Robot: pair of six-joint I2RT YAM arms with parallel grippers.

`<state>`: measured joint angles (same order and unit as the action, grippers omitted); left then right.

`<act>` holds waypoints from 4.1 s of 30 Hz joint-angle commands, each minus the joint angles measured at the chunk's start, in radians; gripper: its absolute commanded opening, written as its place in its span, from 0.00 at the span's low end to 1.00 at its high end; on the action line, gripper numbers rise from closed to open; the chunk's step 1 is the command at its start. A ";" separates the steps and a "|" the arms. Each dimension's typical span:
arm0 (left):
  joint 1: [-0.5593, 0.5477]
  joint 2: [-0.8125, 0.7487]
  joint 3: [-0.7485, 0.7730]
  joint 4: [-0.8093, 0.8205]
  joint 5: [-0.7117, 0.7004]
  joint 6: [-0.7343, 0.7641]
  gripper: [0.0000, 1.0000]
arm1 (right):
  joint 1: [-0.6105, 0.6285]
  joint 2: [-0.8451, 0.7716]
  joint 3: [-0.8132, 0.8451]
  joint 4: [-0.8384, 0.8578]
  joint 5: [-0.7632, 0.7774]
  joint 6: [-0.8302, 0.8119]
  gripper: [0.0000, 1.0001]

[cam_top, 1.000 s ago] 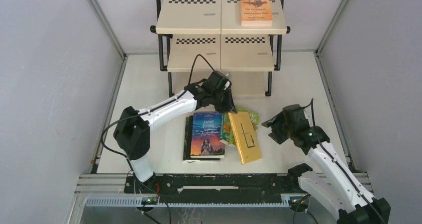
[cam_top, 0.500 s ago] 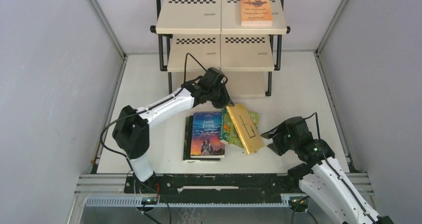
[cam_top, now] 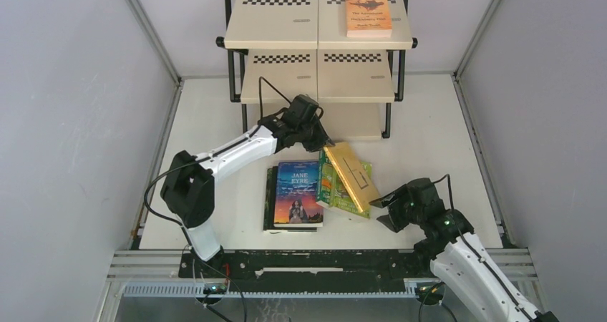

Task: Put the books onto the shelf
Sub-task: Pick up the book from the center of the board.

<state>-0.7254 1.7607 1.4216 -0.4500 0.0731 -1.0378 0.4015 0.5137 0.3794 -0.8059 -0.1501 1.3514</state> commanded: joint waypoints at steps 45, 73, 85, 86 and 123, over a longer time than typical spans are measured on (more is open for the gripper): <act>0.055 -0.117 -0.131 0.080 0.173 -0.065 0.00 | 0.458 -0.211 -0.290 0.446 0.600 0.652 0.14; 0.055 -0.329 -0.362 0.204 0.186 -0.099 0.33 | 0.506 -0.302 -0.036 0.388 0.795 0.361 0.00; 0.056 -0.414 -0.413 0.205 0.175 -0.126 0.45 | 0.505 -0.252 0.085 0.454 0.810 0.163 0.00; 0.055 -0.420 -0.417 0.204 0.169 -0.129 0.47 | 0.505 -0.251 0.090 0.454 0.809 0.158 0.00; 0.089 -0.667 -0.437 0.110 -0.070 -0.181 0.62 | 0.508 -0.231 0.262 0.496 0.820 -0.048 0.00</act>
<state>-0.6441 1.1370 0.9970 -0.3305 0.0422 -1.2156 0.8993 0.2794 0.5575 -0.4786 0.6514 1.3159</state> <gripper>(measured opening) 0.617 0.057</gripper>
